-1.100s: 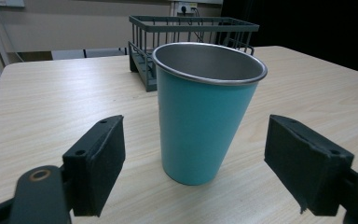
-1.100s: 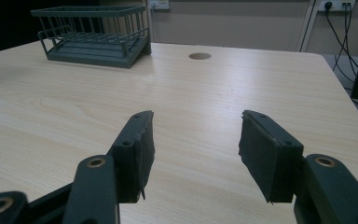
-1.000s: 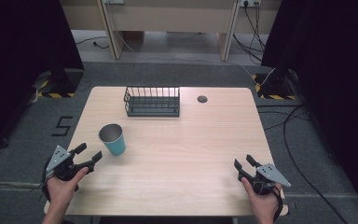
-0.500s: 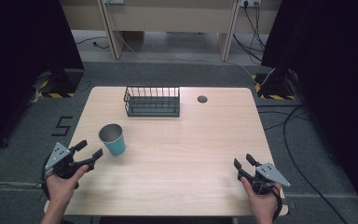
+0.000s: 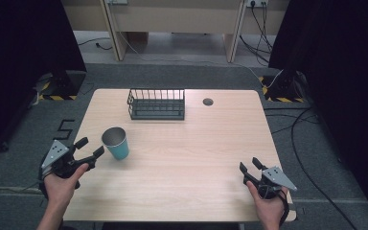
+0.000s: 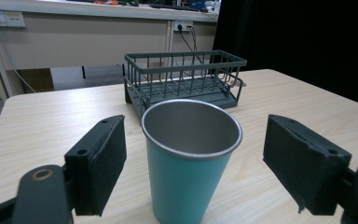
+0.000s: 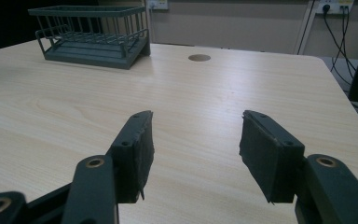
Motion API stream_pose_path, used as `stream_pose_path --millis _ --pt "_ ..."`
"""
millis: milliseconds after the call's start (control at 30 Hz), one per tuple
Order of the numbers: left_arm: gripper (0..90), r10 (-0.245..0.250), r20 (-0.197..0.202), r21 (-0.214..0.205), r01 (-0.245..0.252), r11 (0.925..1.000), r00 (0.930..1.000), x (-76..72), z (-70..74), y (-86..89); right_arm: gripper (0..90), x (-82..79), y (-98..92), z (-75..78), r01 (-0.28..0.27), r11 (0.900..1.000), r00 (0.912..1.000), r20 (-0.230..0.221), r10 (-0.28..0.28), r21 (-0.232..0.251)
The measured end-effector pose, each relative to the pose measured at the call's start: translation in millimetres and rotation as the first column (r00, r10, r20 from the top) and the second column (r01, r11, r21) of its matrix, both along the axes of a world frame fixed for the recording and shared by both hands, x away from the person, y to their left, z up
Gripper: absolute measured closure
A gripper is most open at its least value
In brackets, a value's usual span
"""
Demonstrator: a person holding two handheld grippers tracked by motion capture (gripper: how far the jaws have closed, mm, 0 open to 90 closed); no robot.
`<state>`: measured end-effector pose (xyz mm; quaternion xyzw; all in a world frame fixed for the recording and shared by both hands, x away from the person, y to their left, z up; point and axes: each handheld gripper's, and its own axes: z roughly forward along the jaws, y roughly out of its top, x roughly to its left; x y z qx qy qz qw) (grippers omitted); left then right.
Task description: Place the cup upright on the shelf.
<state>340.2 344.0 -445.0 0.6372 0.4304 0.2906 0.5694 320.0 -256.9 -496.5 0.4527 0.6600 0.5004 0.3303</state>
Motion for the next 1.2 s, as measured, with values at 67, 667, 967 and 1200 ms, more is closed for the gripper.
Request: stream_pose_path --millis 67,667,967,1200 --pt "22.0 0.002 -0.001 -0.007 -0.002 1.0000 1.0000 0.8 3.9 -0.4 44.5 0.1 -0.6 0.1 0.002 1.0000 1.0000 0.003 -0.002 -0.002" --pt "30.5 -0.024 -0.019 -0.001 0.024 0.9997 0.9995 36.1 44.4 -9.4 44.3 1.3 -0.8 -1.0 0.003 1.0000 1.0000 -0.008 -0.003 0.003" --pt "34.7 -0.024 -0.078 0.021 0.025 0.9995 0.9967 47.6 37.8 -10.7 44.4 1.0 -0.9 -1.1 0.003 1.0000 0.9999 -0.013 -0.003 0.009" --pt "35.7 0.011 -0.170 0.060 -0.001 0.9982 0.9854 60.3 26.2 -8.4 44.4 1.3 -0.9 -1.4 0.004 1.0000 0.9999 -0.015 -0.004 0.009"
